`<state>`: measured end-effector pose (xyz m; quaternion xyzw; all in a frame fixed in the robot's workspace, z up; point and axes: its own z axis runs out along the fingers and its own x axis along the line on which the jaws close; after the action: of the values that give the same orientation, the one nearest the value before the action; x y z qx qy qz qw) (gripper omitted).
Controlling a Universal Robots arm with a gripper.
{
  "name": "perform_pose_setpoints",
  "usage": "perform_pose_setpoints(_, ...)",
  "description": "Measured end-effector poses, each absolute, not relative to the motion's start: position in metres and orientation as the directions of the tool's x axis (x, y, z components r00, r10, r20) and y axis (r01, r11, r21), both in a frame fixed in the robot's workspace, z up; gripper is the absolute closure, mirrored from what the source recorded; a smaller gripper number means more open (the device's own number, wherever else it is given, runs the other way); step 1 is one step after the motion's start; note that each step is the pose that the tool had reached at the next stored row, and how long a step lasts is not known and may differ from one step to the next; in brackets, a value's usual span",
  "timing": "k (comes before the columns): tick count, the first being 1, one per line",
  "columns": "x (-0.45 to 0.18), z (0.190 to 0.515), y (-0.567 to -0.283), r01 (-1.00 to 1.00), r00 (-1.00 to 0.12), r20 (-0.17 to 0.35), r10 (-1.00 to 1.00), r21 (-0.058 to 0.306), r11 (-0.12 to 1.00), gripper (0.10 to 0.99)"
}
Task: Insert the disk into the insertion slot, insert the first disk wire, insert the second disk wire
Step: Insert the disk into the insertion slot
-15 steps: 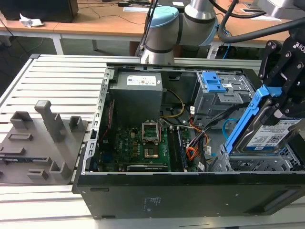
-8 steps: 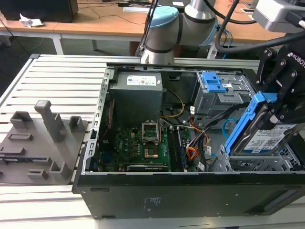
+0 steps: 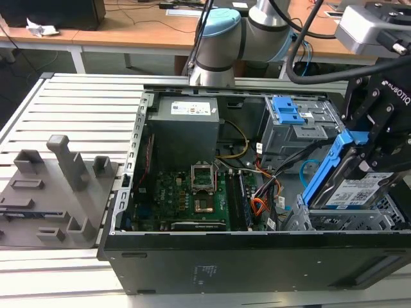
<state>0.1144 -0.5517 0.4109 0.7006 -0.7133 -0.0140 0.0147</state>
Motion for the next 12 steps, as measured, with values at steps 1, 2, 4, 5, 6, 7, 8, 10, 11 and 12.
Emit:
perform_pose_setpoints(1, 0.114, 0.41, -0.552, -0.999, -0.018, 0.001, -1.0, 0.041, 0.018, 0.722)
perform_pose_setpoints(2, 0.114, 0.408, -0.552, -0.999, -0.018, 0.001, -1.0, 0.041, 0.018, 0.722)
perform_pose_setpoints(4, 0.114, 0.406, -0.552, -0.999, -0.018, 0.001, -1.0, 0.041, 0.018, 0.722)
perform_pose_setpoints(5, 0.114, 0.405, -0.552, -0.999, -0.018, 0.001, -1.0, 0.041, 0.018, 0.722)
perform_pose_setpoints(6, 0.114, 0.404, -0.552, -0.999, -0.018, 0.001, -1.0, 0.041, 0.018, 0.722)
perform_pose_setpoints(7, 0.114, 0.403, -0.552, -0.999, -0.018, 0.001, -1.0, 0.041, 0.018, 0.722)
perform_pose_setpoints(8, 0.114, 0.402, -0.552, -0.999, -0.018, 0.001, -1.0, 0.041, 0.018, 0.722)
perform_pose_setpoints(10, 0.114, 0.4, -0.552, -0.999, -0.018, 0.001, -1.0, 0.041, 0.018, 0.722)
perform_pose_setpoints(11, 0.114, 0.399, -0.552, -0.999, -0.018, 0.001, -1.0, 0.041, 0.018, 0.722)
perform_pose_setpoints(12, 0.114, 0.399, -0.552, -0.999, -0.018, 0.001, -1.0, 0.041, 0.018, 0.722)
